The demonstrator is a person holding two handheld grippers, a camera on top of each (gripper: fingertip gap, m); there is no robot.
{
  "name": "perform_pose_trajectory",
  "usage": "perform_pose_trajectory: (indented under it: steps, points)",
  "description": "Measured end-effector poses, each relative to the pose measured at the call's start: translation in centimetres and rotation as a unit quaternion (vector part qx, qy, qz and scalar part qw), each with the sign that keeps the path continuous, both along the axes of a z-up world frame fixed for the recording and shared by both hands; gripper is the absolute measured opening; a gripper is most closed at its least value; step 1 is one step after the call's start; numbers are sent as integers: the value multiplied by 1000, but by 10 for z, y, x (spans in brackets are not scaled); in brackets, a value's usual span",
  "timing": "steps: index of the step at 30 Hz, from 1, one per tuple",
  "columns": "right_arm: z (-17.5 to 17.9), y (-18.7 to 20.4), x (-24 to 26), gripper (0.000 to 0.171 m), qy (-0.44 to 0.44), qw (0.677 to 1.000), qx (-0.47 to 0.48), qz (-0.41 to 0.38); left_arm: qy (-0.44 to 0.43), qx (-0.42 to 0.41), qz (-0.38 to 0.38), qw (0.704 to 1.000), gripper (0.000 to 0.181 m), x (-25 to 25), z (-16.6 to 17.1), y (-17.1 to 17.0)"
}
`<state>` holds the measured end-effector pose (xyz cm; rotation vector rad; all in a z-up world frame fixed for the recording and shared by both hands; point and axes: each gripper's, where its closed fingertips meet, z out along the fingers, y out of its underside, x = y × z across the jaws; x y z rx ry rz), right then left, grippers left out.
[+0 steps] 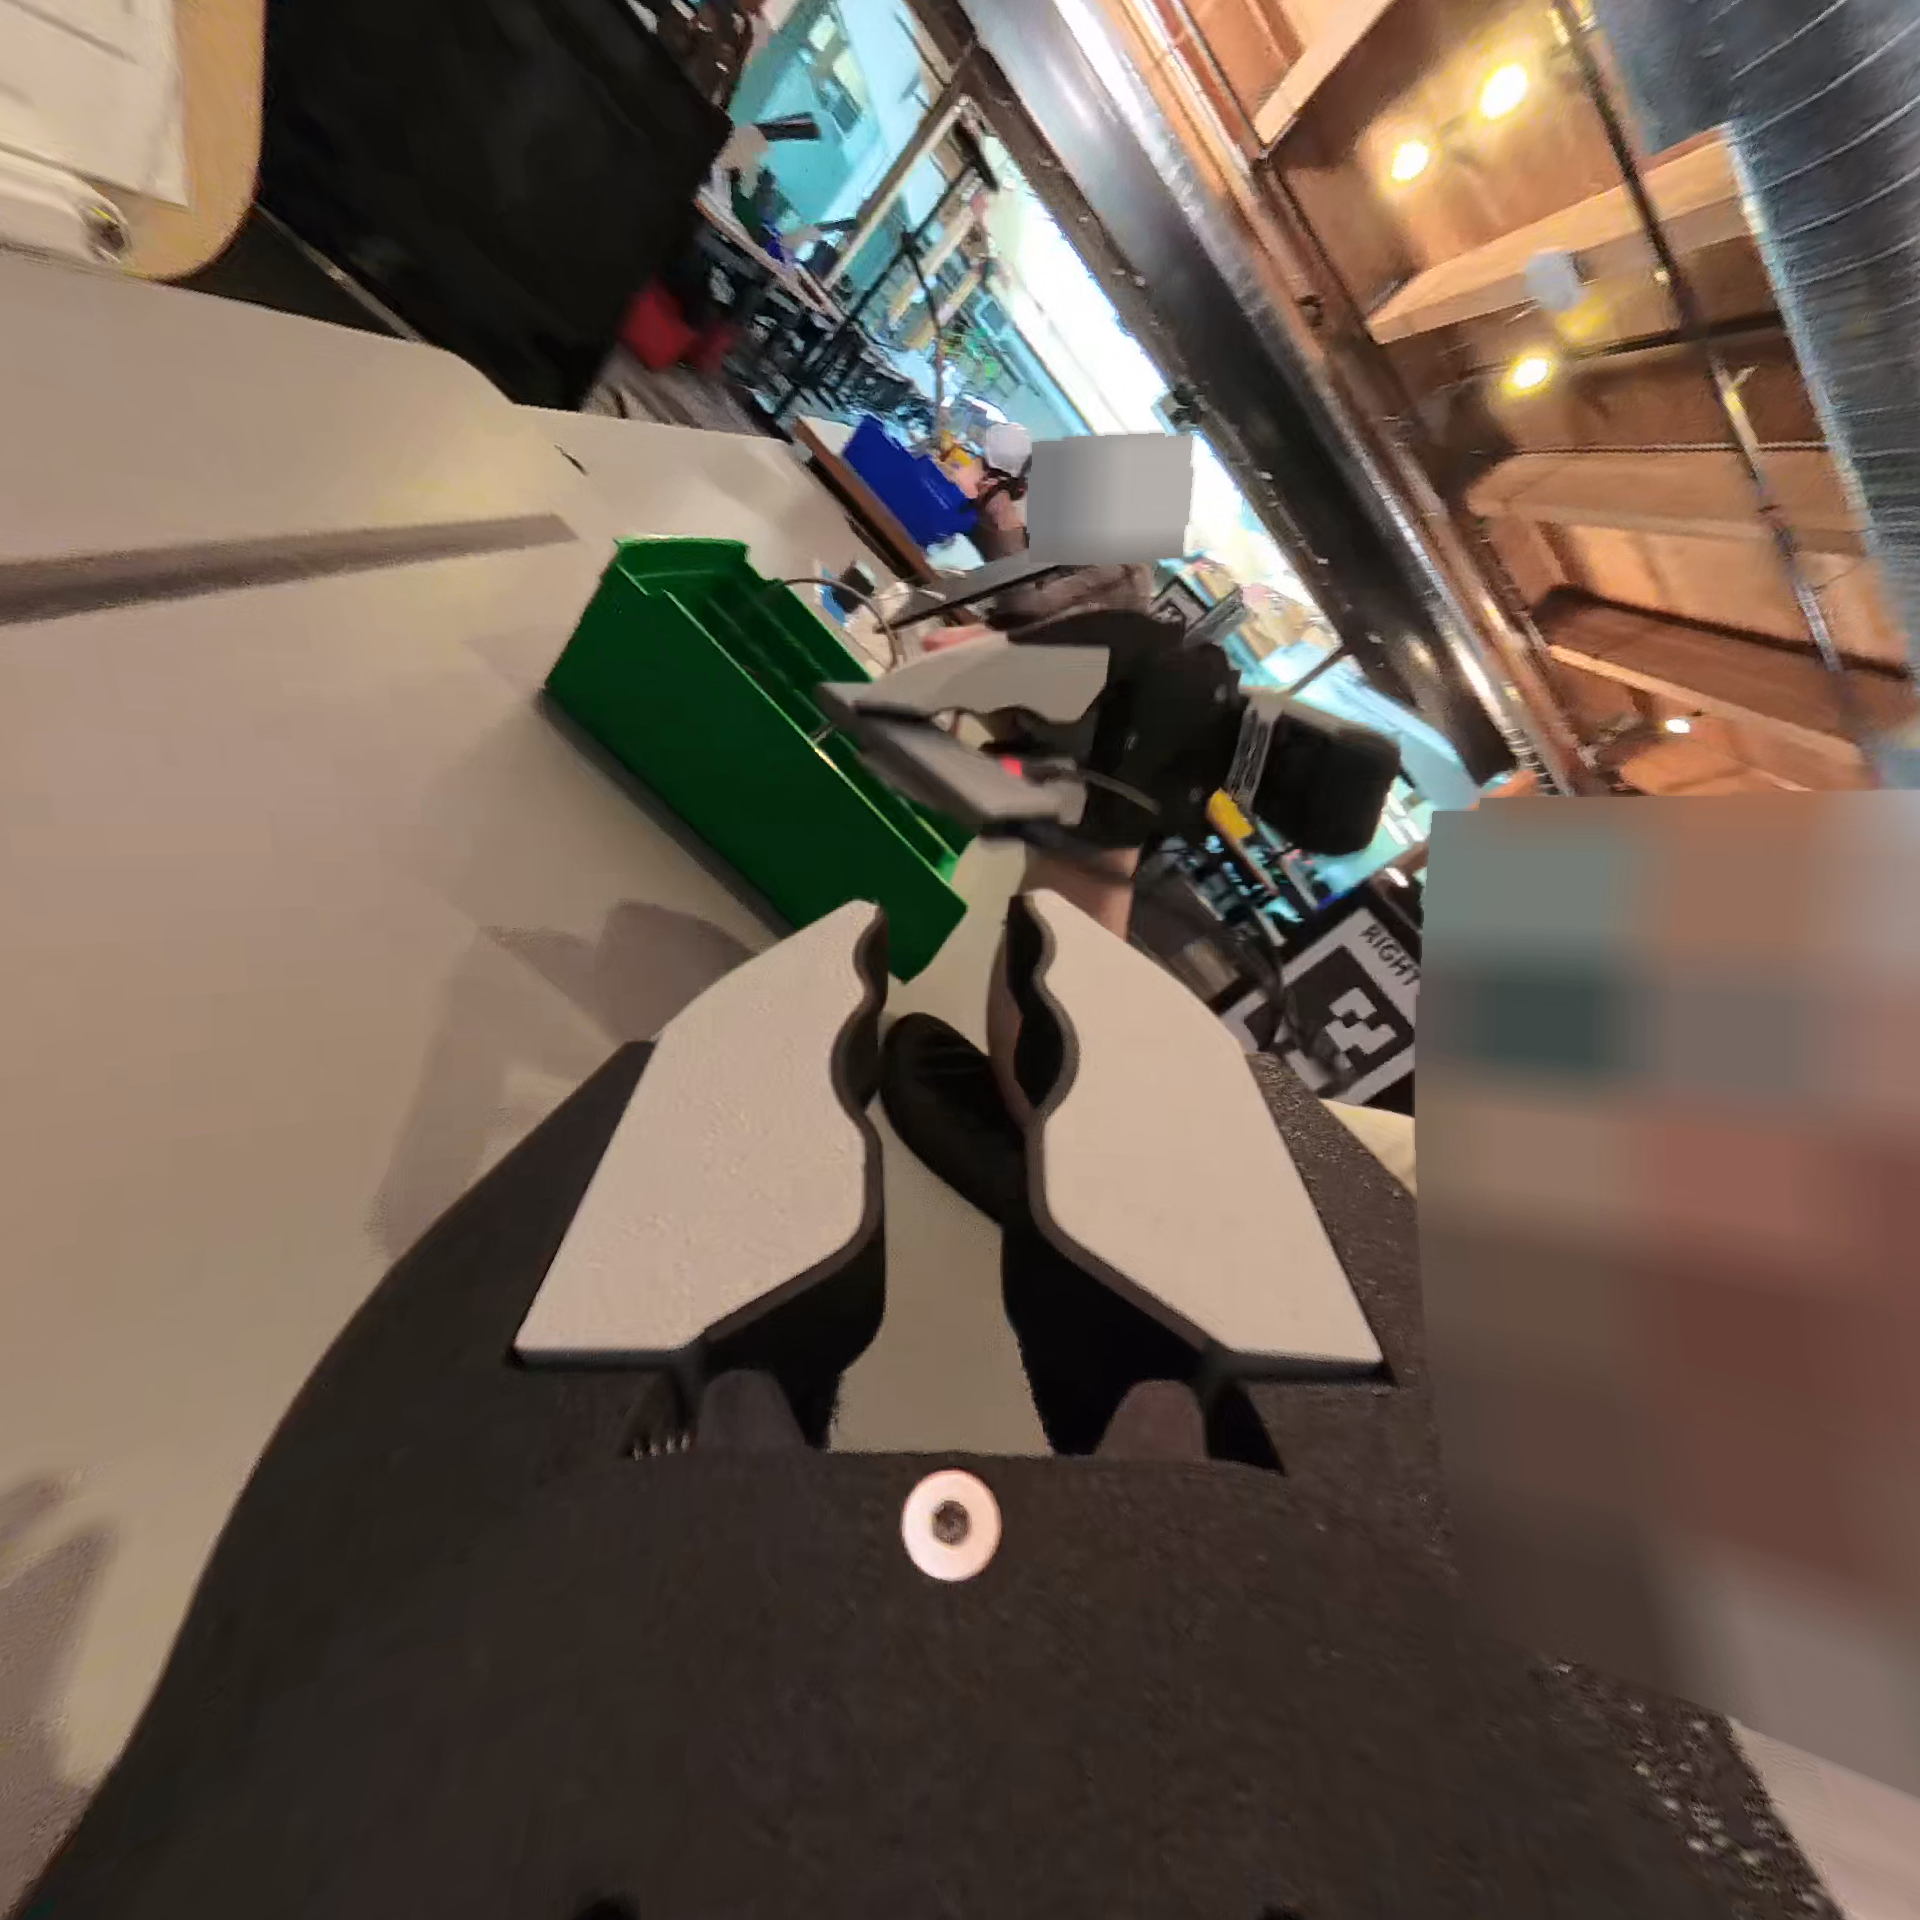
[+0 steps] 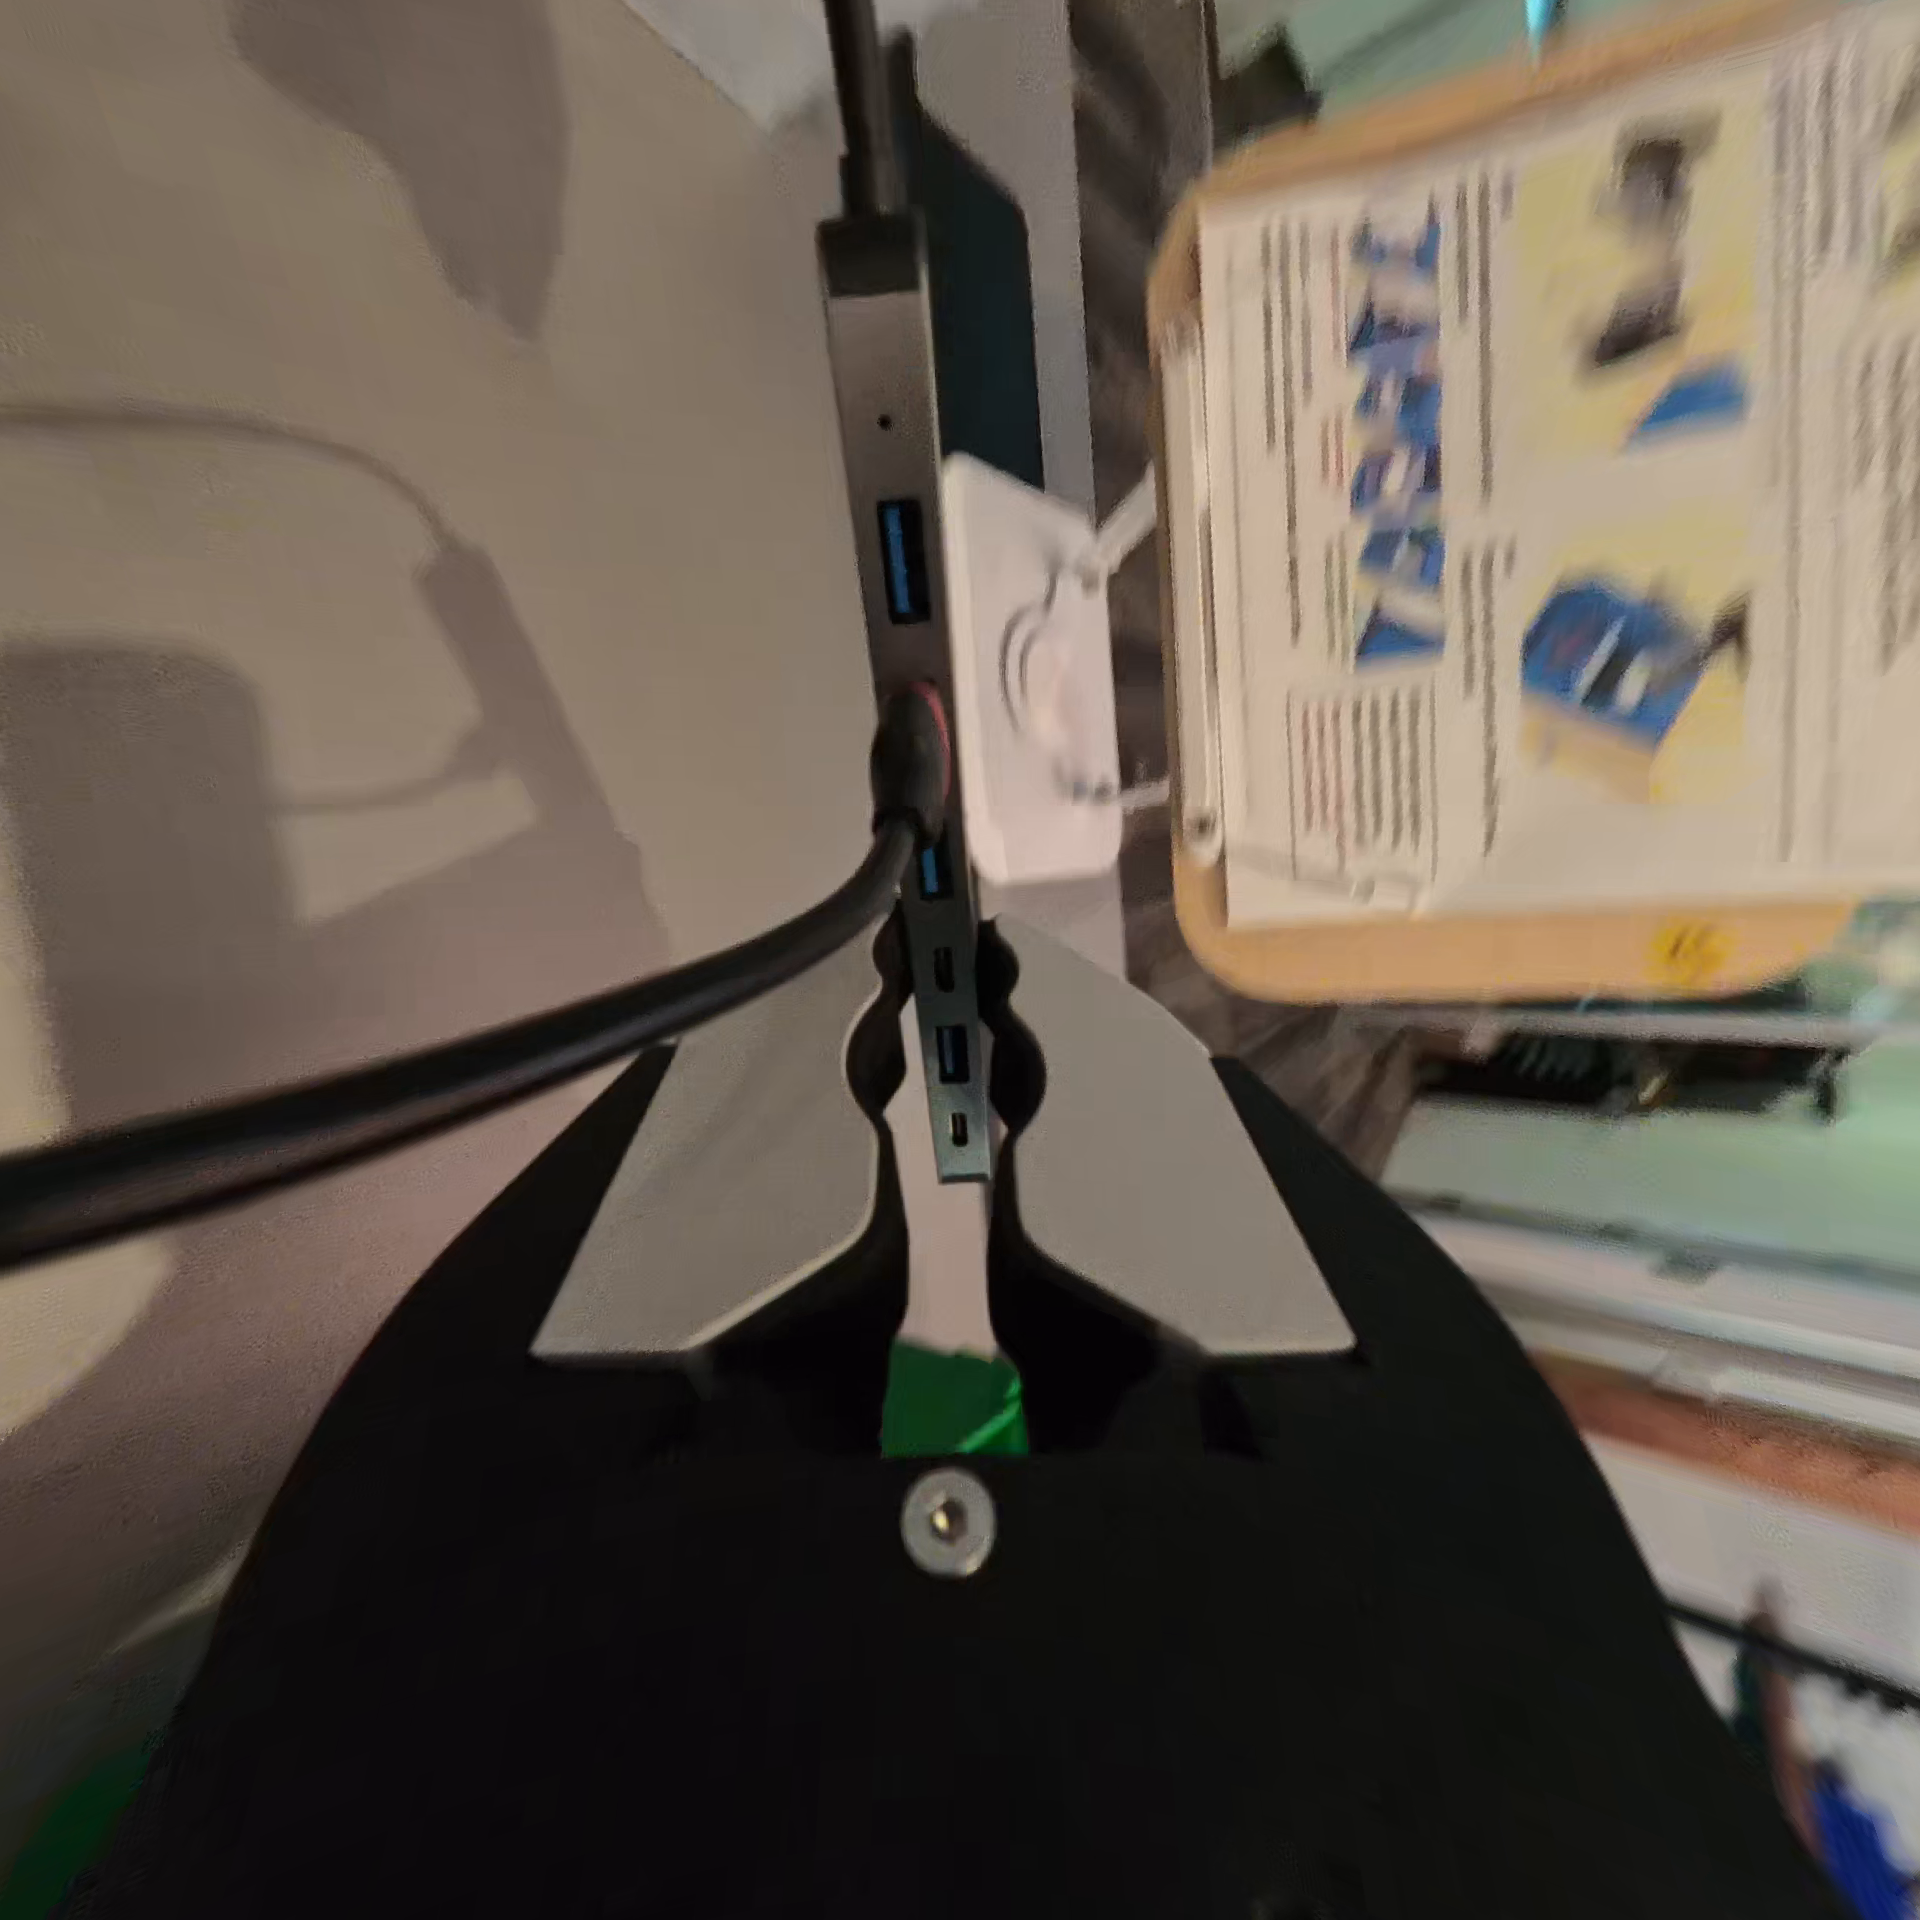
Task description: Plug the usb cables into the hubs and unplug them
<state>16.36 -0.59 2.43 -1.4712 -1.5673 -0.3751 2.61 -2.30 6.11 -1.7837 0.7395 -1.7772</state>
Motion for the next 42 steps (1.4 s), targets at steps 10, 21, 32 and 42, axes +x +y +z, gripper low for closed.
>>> perform_pose_trajectory:
  steps: [10,21,32,42]
  points:
    - [42,-3,218,12,171,904,-55,-387,-4,0,-30,1000,21,-4,12,-15]
    - [-40,4,347,12,234,773,-138,-573,26,-8,-65,998,20,17,-3,-24]
    - [-112,12,337,15,56,821,-227,-521,34,-20,-81,996,20,25,-11,-27]
    - [-44,-9,340,36,145,826,-141,-526,31,-4,-79,996,20,15,1,-30]
